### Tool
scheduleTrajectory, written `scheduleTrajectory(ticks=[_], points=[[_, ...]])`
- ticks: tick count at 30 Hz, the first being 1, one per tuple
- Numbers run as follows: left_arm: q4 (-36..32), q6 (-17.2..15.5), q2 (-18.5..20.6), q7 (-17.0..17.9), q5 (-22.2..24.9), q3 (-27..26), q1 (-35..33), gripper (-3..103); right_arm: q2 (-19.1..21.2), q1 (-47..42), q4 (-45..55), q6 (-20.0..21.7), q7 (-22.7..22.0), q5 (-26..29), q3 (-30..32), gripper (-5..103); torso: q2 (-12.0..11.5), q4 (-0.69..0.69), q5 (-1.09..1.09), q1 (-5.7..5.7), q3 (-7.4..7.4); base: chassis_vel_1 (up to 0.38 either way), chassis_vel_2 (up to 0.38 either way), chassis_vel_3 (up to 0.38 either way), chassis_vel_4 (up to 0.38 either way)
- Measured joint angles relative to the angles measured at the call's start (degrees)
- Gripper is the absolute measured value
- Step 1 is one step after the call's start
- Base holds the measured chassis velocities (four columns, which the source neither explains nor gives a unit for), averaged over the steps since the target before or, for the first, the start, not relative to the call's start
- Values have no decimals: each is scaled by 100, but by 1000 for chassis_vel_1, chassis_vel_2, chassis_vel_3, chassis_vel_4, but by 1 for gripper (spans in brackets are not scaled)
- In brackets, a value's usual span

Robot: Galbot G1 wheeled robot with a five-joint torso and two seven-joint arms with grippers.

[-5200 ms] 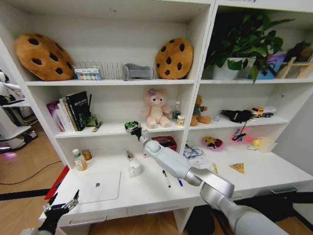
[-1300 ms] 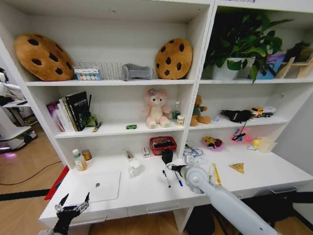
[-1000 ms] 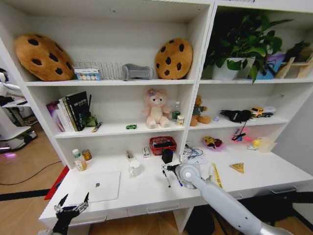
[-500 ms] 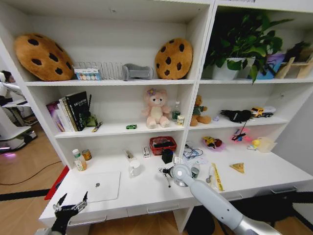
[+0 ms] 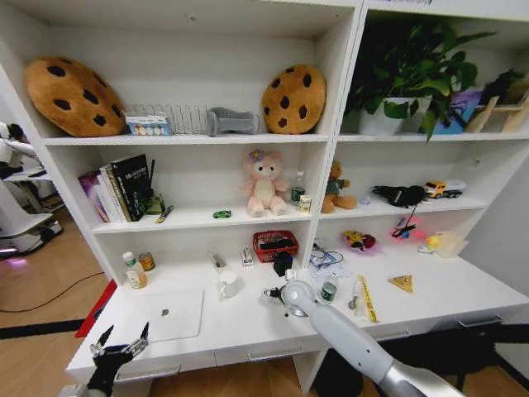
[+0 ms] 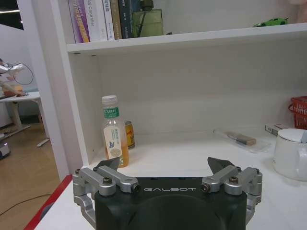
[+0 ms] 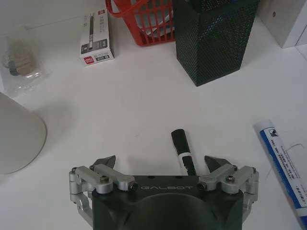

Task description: Organize the objects on the table.

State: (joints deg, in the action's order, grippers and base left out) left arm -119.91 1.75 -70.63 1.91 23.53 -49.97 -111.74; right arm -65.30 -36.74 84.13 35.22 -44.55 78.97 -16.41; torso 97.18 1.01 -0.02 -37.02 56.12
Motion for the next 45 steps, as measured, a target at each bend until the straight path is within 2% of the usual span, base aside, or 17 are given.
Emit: scheduleTrajectory(ticks=[8,10,11,12,13,15,17,18,19,21,23,24,27,30,32,42,45], points=[[12,11,8,0,29,-35,3,100,87,39,-18,10,-11,-13,-57,102,0,-1,1,0,0,0,0,0,0],[24,11,27,8,40,-35,33,100,232,34,40,57,-5,-14,-61,93,1,0,1,1,-1,0,0,0,0],[24,11,27,8,40,-35,33,100,232,34,40,57,-5,-14,-61,93,1,0,1,1,-1,0,0,0,0],[24,9,36,13,46,-34,43,100,286,29,64,71,-3,-13,-61,83,1,0,1,1,-1,0,0,0,0],[24,9,36,13,46,-34,43,100,286,29,64,71,-3,-13,-61,83,1,0,1,1,-1,0,0,0,0],[23,2,44,18,52,-33,50,100,374,26,97,89,-1,-8,-66,71,1,1,1,1,-1,0,0,0,0],[21,1,44,18,53,-33,50,100,386,26,98,90,-2,-8,-66,71,1,1,0,2,-1,0,0,0,0],[14,0,44,19,58,-34,49,100,399,23,99,91,-6,-9,-66,61,1,2,0,2,-1,0,0,0,0],[6,0,44,19,63,-42,45,100,405,20,101,91,-10,-9,-66,55,1,3,0,2,-1,0,0,0,0],[2,0,45,19,70,-52,36,100,407,17,104,91,-11,-10,-67,55,1,3,-1,1,-1,0,0,0,0],[-5,1,45,19,77,-69,21,100,399,15,108,91,-9,-10,-78,45,0,2,0,1,0,0,0,0,0],[-5,1,45,19,77,-69,21,100,399,15,108,91,-9,-10,-78,45,0,2,0,1,0,0,0,0,0],[-31,8,44,19,97,-101,-4,100,371,14,104,89,-4,-10,-99,28,-1,0,1,1,0,0,0,0,0],[-31,10,44,19,102,-111,-6,100,366,16,101,89,-4,-10,-106,23,-1,0,1,1,1,0,0,0,0],[-30,14,45,19,112,-125,-9,100,361,24,102,90,0,-10,-116,13,-1,0,2,0,1,0,0,0,0],[-18,19,39,20,113,-120,2,100,446,22,255,95,51,-43,-131,10,-3,-1,4,-1,3,0,0,0,0],[-14,20,38,20,115,-119,3,100,551,13,410,18,200,-321,-128,10,-2,-1,4,-1,2,0,0,0,0]])
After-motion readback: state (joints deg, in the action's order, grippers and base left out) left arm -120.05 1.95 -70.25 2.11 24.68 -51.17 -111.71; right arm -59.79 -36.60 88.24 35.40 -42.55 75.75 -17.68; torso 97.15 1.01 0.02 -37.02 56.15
